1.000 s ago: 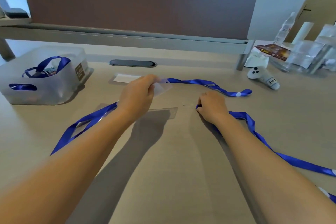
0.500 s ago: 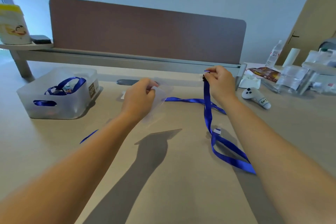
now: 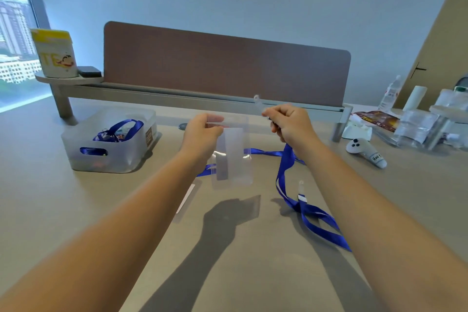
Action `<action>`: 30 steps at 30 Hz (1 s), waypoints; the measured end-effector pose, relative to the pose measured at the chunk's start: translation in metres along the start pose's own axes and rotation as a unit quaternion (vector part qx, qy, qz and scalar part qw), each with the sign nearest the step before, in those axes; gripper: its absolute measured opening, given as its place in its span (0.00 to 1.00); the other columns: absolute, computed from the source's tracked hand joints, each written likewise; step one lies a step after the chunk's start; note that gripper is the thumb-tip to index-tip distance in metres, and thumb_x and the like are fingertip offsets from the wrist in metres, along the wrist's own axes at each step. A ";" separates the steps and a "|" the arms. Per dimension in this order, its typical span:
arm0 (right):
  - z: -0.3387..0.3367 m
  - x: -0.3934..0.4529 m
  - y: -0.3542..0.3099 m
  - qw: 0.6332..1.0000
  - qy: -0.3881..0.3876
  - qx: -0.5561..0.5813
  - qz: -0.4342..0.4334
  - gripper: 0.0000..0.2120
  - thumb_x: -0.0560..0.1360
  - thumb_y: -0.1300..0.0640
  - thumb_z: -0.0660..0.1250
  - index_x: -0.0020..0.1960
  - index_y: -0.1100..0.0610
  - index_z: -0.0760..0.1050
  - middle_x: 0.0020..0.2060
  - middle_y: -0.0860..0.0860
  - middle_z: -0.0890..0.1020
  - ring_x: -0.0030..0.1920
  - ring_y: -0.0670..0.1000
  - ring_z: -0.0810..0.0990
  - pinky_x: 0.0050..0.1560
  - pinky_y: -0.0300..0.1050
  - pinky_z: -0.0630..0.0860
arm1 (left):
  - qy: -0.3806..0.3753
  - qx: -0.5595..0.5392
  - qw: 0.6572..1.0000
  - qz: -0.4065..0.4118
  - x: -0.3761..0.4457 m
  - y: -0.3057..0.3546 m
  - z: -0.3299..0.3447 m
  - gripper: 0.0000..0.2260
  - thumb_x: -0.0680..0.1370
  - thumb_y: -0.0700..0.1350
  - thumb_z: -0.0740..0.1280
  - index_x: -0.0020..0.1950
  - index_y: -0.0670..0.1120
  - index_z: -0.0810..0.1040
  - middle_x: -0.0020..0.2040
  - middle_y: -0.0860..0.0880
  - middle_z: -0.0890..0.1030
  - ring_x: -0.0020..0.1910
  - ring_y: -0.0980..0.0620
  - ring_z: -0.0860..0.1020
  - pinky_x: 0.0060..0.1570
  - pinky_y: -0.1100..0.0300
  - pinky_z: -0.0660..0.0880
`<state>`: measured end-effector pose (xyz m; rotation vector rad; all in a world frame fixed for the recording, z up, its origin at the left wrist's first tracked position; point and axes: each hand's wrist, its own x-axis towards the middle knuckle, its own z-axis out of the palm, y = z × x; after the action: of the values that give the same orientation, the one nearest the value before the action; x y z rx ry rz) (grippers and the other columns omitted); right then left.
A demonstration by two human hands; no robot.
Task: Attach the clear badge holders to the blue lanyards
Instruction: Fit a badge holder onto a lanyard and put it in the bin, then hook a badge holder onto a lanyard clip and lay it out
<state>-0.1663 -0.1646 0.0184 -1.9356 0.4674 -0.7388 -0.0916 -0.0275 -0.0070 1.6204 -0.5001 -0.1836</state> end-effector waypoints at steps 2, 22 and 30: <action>0.006 -0.007 0.001 1.000 -0.019 -0.019 0.004 0.12 0.77 0.59 0.60 0.36 0.59 0.75 0.25 0.51 0.69 0.24 0.44 0.64 0.19 0.26 0.62 | -0.001 -0.046 0.999 -0.026 -0.002 -0.001 -0.002 0.08 0.78 0.36 0.58 0.50 0.44 0.75 0.44 0.47 0.74 0.50 0.46 0.72 0.50 0.52 0.73; 0.038 -0.016 -0.006 0.993 -0.091 0.030 0.074 0.14 0.77 0.57 0.62 0.33 0.55 0.74 0.16 0.44 0.68 0.26 0.46 0.63 0.27 0.36 0.64 | 0.023 0.064 0.993 0.092 -0.010 -0.011 -0.002 0.07 0.78 0.39 0.60 0.53 0.39 0.75 0.48 0.47 0.76 0.48 0.51 0.72 0.39 0.68 0.69; 0.040 -0.020 -0.005 0.982 -0.130 0.118 0.069 0.13 0.79 0.58 0.57 0.39 0.58 0.75 0.27 0.50 0.76 0.26 0.45 0.70 0.24 0.31 0.71 | 0.011 0.097 0.987 0.131 -0.008 -0.013 -0.006 0.16 0.79 0.38 0.58 0.66 0.43 0.70 0.62 0.42 0.77 0.61 0.46 0.74 0.56 0.59 0.70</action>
<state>-0.1541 -0.1238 0.0034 -1.7256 0.3321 -0.4221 -0.0936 -0.0178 -0.0203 1.7237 -0.7258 0.0838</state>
